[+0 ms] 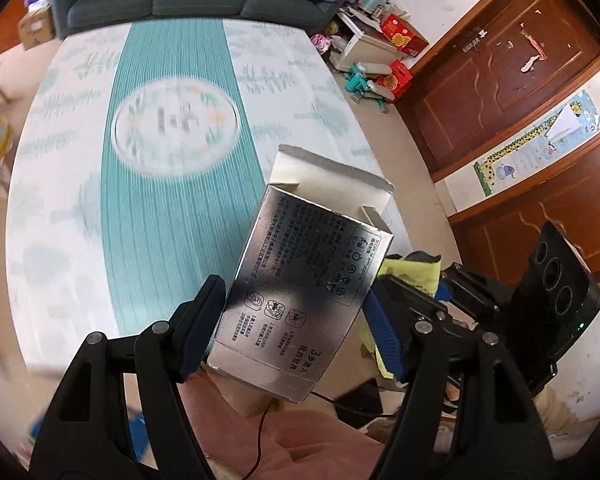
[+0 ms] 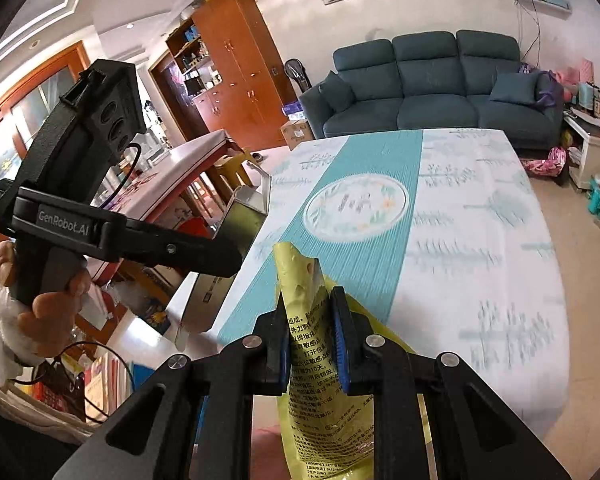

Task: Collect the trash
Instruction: 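Lift the silver box and yellow packet and carry them over the bin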

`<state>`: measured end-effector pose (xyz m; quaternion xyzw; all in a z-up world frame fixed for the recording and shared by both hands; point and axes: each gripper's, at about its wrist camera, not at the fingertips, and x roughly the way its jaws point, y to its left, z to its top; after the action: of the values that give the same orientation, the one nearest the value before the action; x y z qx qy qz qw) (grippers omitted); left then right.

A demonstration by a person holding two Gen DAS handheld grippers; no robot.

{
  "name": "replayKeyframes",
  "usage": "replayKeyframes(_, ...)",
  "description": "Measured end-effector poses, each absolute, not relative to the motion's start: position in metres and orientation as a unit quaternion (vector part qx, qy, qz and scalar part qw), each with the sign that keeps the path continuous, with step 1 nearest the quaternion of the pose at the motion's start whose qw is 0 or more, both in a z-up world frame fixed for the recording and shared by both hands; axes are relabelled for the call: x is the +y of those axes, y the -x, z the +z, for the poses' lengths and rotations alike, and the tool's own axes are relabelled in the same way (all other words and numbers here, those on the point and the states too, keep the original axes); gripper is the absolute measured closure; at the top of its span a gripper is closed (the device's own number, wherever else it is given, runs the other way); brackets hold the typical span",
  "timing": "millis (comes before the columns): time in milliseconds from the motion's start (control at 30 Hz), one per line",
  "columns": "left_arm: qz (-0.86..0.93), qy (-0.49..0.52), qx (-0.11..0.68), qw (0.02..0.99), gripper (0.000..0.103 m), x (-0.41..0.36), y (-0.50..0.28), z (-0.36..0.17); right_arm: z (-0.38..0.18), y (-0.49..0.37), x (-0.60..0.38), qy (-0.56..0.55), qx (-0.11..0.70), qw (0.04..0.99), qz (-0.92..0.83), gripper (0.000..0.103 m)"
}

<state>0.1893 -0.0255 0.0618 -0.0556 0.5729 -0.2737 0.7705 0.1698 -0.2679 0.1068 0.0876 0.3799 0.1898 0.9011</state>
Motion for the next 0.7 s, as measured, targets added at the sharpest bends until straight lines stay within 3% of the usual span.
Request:
replayKeyframes(367,-0.223,0.051,0.614,0.756,0.036,-0.024,-0.040,0.027,0.035,-0.032,-0.230,-0.117,0.435,0.871,0.197,0.086)
replayKeyframes(700,-0.193,0.049,0.670,0.715,0.036,-0.007,-0.017,-0.089,-0.123,0.015,-0.191,-0.146,0.494,0.844,0.148,0.086)
